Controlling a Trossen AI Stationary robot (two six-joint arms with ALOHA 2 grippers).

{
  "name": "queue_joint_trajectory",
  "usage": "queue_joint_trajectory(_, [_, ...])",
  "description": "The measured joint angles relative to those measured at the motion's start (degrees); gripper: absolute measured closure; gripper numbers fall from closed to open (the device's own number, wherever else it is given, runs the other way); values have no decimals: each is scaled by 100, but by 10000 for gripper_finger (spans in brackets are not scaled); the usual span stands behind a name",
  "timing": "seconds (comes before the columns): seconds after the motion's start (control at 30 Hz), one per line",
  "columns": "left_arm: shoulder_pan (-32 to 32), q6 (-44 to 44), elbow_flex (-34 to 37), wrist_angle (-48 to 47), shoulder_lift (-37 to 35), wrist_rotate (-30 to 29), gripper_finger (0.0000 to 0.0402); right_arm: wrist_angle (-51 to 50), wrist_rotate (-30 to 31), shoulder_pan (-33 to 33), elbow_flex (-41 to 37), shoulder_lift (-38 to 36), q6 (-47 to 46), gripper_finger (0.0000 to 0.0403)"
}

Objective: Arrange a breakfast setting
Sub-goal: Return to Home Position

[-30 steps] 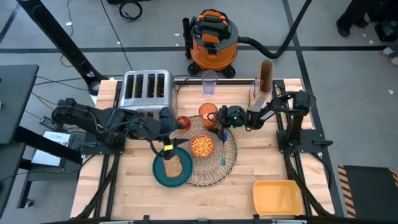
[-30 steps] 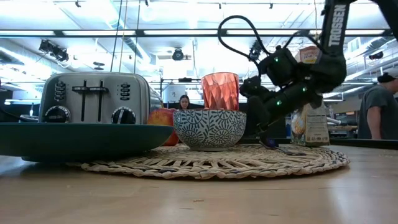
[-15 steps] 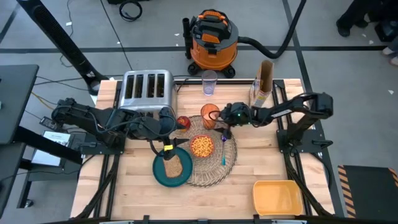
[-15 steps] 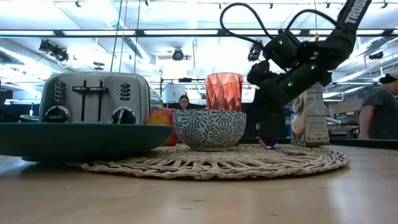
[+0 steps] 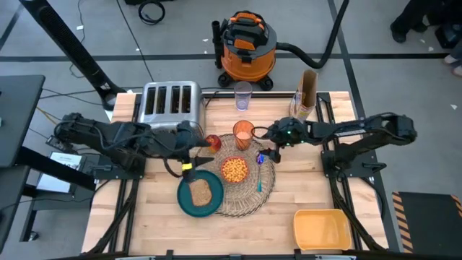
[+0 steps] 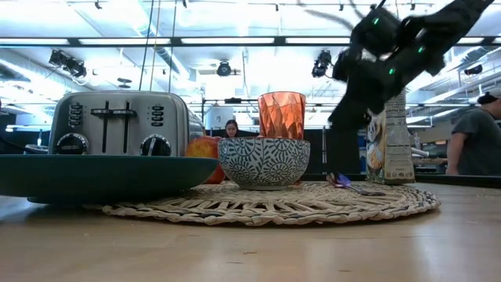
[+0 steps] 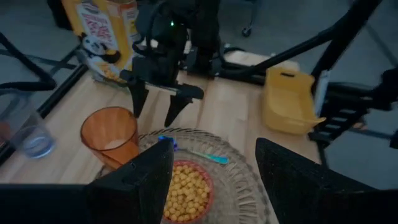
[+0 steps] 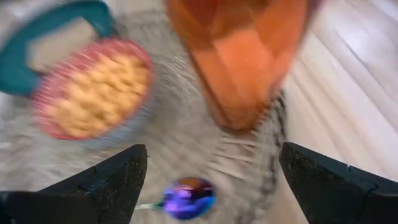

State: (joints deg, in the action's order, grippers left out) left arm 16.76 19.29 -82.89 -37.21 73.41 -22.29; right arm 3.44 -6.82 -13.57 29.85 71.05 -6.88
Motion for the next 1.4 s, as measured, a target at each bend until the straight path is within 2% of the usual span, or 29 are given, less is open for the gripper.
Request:
queue_joint_trajectory(0.13, [-202,1,-4,171,-51,507,189,-39,-73,314,0,-678,-564,55])
queue_joint_trajectory(0.27, [-390,-190,-6,573,32,980,245,172,139,821,0,-1252,-1049,97])
queue_joint_trajectory(0.4, [-557,-530,9,928,102,1163,317,348,459,1486,0,-1711,-1427,163])
queue_joint_trajectory(0.53, [-790,-897,261,1746,-14,1370,385,569,795,2075,0,-2198,-1517,249])
queue_joint_trajectory(0.67, [-1153,-917,999,2949,-102,2234,388,713,678,2293,0,-2713,-1384,340])
queue_joint_trajectory(0.77, [-1375,-904,1432,3330,-117,2377,384,704,684,2283,0,-3101,-1343,390])
queue_joint_trajectory(0.83, [-1510,-901,1524,3261,-134,2385,385,721,703,2251,2,-3286,-1135,393])
queue_joint_trajectory(0.93, [-1633,-767,1514,3138,-182,2384,388,755,694,2252,2,-3460,-788,369])
queue_joint_trajectory(1.07, [-1697,-790,1525,2948,-169,2387,386,890,700,2250,2,-3517,-898,342])
queue_joint_trajectory(1.23, [-1694,-681,1519,3126,-147,2356,384,844,837,2057,-4,-3414,7,332])
queue_joint_trajectory(1.4, [-1814,-1125,1636,2664,-285,2314,384,626,-238,1675,-2,-3763,191,334])
